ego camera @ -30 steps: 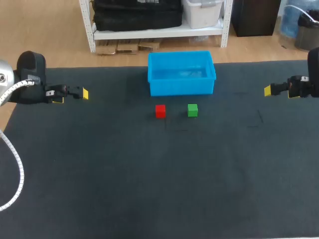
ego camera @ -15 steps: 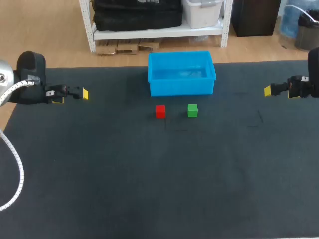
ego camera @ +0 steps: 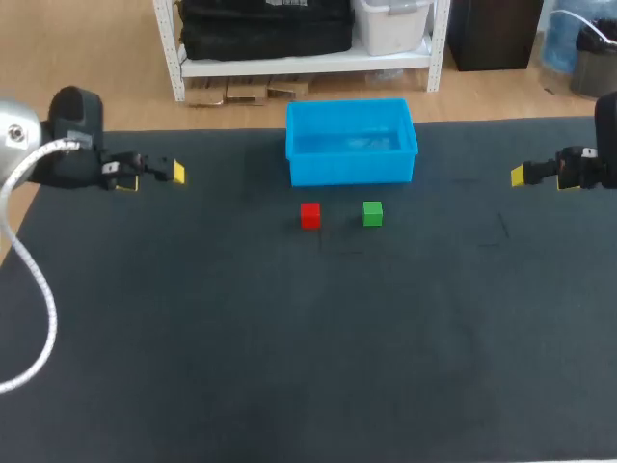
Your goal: Use the left arm to pick the red cube and place it into the blue plastic box first, then use the right arm to grasp the green cube and put it into the same blue plastic box after the first action is fully finished.
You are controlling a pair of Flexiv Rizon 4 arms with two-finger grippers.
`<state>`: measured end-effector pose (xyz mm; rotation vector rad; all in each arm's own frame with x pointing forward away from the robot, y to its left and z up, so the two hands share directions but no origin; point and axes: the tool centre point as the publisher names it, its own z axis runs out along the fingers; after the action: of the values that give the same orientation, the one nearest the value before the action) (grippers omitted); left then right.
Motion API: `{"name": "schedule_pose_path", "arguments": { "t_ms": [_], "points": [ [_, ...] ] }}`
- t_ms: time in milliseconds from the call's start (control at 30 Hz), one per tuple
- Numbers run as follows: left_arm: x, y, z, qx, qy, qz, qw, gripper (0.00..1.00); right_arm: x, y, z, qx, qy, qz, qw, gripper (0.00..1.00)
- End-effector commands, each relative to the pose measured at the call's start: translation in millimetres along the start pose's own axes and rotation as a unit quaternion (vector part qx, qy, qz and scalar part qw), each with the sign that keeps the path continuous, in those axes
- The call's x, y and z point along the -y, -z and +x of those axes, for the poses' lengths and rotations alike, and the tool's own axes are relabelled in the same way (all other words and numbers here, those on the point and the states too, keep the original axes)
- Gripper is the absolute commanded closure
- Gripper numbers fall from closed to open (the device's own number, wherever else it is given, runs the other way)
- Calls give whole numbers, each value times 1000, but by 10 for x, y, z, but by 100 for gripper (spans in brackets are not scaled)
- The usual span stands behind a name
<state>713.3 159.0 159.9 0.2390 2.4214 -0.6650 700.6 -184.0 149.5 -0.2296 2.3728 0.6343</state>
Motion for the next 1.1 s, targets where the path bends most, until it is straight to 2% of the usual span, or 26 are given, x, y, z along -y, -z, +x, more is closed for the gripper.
{"name": "schedule_pose_path", "arguments": {
  "t_ms": [33, 433, 567, 1100],
  "points": [
    [155, -261, -185, -46, -4, -62, 997, 0, 2, 4, 0, 0, 0, 0, 1000, 0],
    [498, -686, -303, -106, -13, -102, 989, 0, 2, 4, 0, 0, 0, 0, 1000, 0],
    [563, -765, -336, -121, -17, -96, 988, 0, 2, 4, 0, 0, 0, 0, 1000, 0],
    [577, -766, -355, -122, -20, -96, 988, 0, 2, 4, 0, 0, 0, 0, 1000, 0]
  ]
}}
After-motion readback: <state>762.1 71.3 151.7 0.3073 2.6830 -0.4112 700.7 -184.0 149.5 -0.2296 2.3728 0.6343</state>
